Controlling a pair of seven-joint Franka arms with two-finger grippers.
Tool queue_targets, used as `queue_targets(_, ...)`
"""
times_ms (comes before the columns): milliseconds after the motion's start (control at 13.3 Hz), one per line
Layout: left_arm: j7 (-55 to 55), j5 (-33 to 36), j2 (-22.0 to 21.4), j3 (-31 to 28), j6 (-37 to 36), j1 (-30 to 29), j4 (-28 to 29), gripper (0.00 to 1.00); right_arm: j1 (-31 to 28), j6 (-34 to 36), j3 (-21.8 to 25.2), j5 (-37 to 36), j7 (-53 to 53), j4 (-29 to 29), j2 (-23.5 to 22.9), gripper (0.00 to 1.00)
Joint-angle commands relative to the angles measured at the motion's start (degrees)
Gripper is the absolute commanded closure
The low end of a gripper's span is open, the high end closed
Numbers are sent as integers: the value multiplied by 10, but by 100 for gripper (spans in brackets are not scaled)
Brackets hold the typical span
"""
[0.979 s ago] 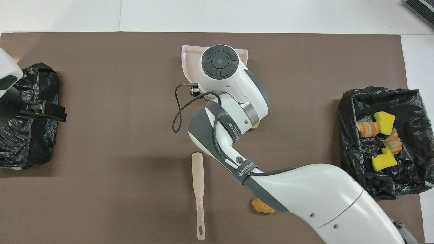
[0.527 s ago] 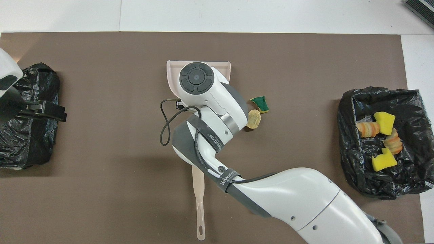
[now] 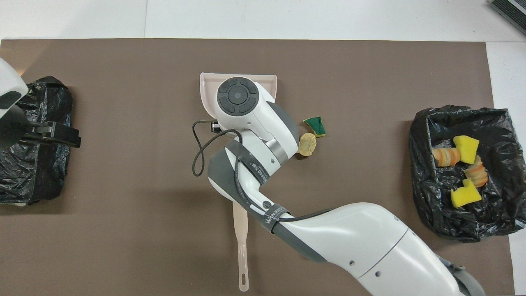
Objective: Sweep and dump trash in bin
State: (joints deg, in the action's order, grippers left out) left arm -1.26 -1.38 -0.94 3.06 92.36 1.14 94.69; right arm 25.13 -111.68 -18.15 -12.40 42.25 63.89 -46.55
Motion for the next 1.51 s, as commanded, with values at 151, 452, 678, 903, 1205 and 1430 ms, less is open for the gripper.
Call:
queue_targets(151, 13, 8, -13, -2, 27, 17, 15, 0, 1, -8, -1, 11, 17, 4, -1, 69)
queue_targets(452, 31, 5, -4, 6, 50, 20, 14, 0, -10, -11, 0, 2, -31, 5, 12, 36)
queue_targets(678, 33, 1, 19, 14, 94, 46, 9, 0, -34, -6, -6, 12, -25, 11, 42, 20)
queue_targets(903, 33, 1, 45, 16, 149, 61, 7, 0, -47, 16, -11, 32, -31, 14, 84, 0)
queue_targets(1205, 41, 6, 152, 16, 153, 115, -65, 0, -87, 76, -14, 77, -53, 57, 182, 0)
queue_targets(1430, 121, 5, 229, 16, 187, 151, -102, 0, -67, 164, -15, 78, -49, 168, 301, 0)
